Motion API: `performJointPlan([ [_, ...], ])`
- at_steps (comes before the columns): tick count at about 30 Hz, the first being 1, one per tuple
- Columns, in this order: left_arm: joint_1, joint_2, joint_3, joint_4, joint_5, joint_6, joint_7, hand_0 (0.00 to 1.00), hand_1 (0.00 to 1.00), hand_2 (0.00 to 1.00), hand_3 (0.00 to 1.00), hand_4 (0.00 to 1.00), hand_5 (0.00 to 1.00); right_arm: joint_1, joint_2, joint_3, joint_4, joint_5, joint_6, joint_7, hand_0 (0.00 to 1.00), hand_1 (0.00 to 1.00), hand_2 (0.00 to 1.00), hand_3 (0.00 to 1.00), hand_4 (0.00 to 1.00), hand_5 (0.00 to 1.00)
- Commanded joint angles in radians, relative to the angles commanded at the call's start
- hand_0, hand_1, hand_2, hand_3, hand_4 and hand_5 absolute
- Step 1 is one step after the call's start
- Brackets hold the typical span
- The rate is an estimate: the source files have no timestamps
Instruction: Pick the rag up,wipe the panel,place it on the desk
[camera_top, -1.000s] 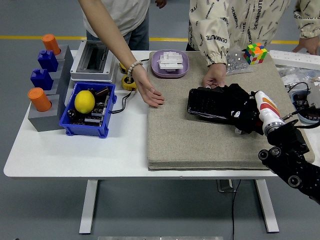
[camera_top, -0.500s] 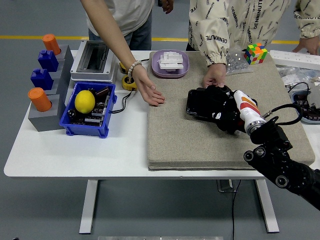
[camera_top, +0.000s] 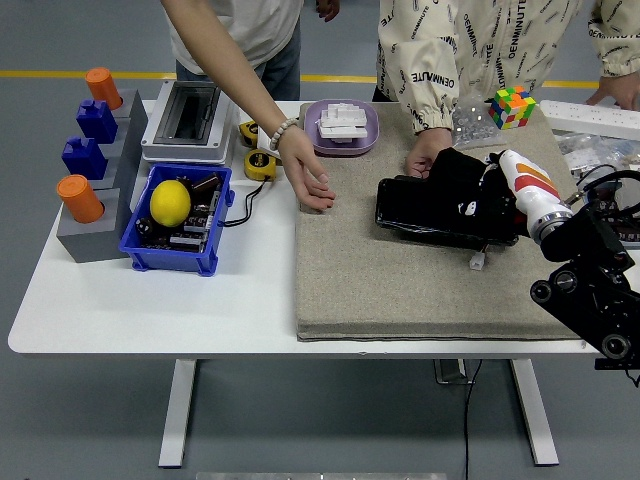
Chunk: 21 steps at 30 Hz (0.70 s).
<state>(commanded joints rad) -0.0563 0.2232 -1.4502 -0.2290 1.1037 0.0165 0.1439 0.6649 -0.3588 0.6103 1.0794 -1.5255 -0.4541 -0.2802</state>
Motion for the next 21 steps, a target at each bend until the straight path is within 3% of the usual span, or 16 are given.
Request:
performJointPlan([
  [21, 0.006, -0.002, -0.007, 0.003, 0.003, 0.0, 0.0, 0.606, 0.642, 0.655, 0.56, 0.628, 0.442, -0.038, -0.069, 0.036, -0.017, -0.014, 0.015, -0.003, 0.286, 0.407, 0.44, 0.477, 0.962, 0.154],
])
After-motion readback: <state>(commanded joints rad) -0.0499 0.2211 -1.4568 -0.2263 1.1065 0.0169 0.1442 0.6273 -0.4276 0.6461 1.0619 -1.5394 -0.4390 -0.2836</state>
